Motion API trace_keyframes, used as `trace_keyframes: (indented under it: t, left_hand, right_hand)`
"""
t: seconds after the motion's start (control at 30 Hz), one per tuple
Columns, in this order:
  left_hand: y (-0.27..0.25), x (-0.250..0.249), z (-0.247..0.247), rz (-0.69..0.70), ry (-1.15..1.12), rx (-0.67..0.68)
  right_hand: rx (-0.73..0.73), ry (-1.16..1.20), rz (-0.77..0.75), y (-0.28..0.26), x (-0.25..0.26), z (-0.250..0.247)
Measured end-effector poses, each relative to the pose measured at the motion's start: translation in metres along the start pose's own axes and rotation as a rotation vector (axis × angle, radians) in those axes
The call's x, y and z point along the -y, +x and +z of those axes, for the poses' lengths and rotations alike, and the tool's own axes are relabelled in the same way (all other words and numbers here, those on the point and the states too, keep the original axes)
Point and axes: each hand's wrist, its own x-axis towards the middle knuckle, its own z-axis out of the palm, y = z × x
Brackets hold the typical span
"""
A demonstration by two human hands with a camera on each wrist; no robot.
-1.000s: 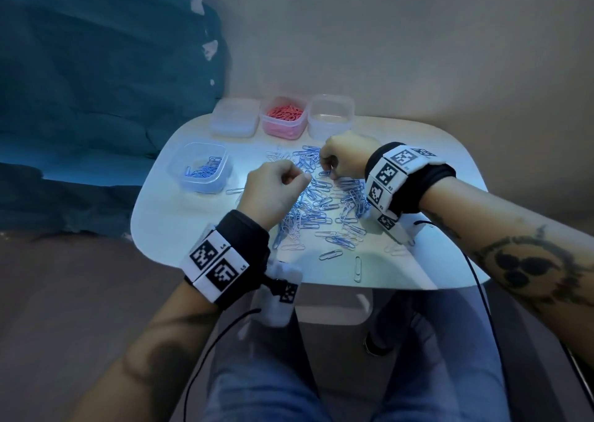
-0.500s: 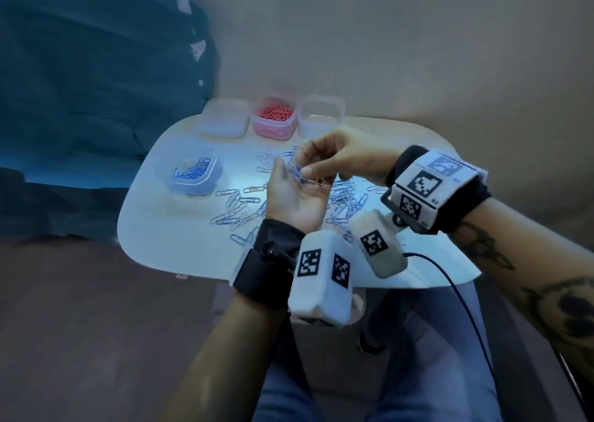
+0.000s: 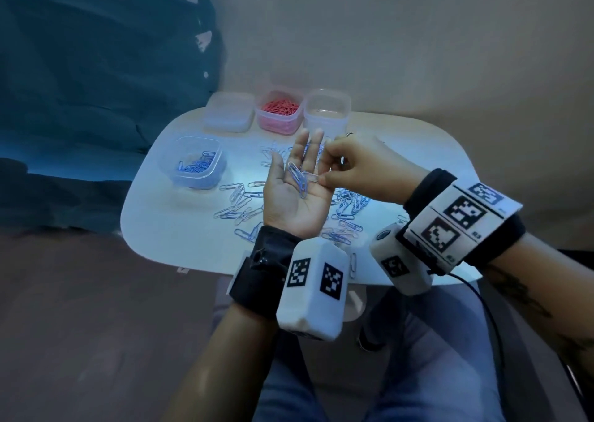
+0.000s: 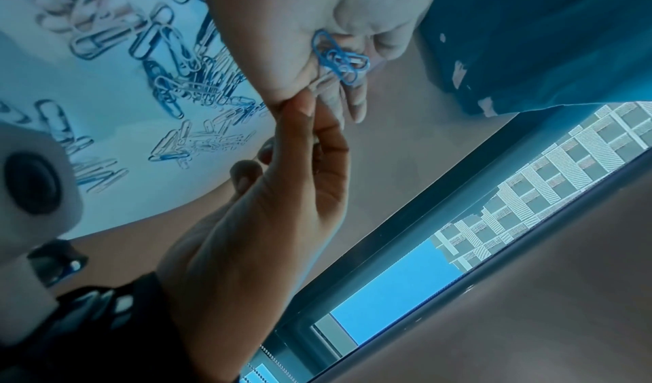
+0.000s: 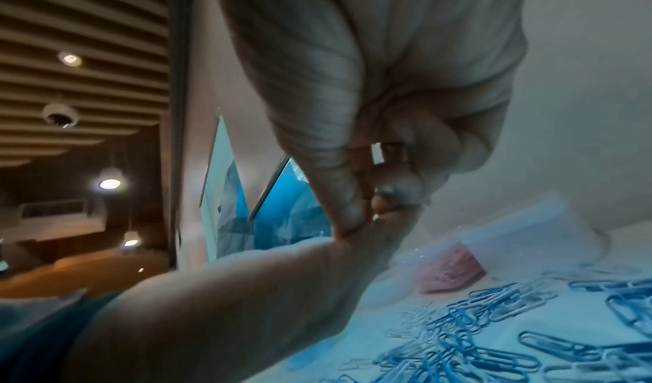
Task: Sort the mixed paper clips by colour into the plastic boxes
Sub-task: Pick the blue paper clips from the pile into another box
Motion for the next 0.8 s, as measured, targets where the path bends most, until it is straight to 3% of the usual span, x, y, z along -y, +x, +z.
trace_keyframes:
  t: [0.13,0.23,0.3,0.4,0.47,0.53,0.6,0.8]
  left_hand:
    - [-0.001,-0.006,-0.007,0.003,0.065,-0.034]
    - [-0.004,-0.013,-0.011,0.005,0.080,-0.062]
    - [-0.005,-0.014,-0.012,0.009,0.080,-0.075]
    - [-0.002,-0.009,-0.015,0.012,0.060,-0.070]
    - [-0.001,-0.005,-0.017,0.005,0.036,-0.046]
    - [-0.002,-0.002,-0.015,-0.011,0.037,-0.051]
    - [-0.004,0.000,-0.013,-0.008,0.050,-0.062]
    - [-0.007,0.005,-0.011,0.041,0.055,-0.051]
  right_hand:
    - [-0.106,0.358,0.132,-0.004,-0.005,-0.015]
    - [-0.094,0.251,0.207,0.003,-0.019,-0.024]
    - [-0.081,0.147,0.180,0.009,-0.021,-0.018]
    - [-0.217,0.279,0.099,0.013,-0.004,-0.005]
    - [-0.122,0.343,0.047,0.012,0.010,0.004]
    - [0.006,0.256,0.048,0.010,0.019,0.015]
    - [0.010,0.194,0.080,0.010,0.021,0.020]
    - [0.032,0.512,0.144,0.003,0.024,0.012]
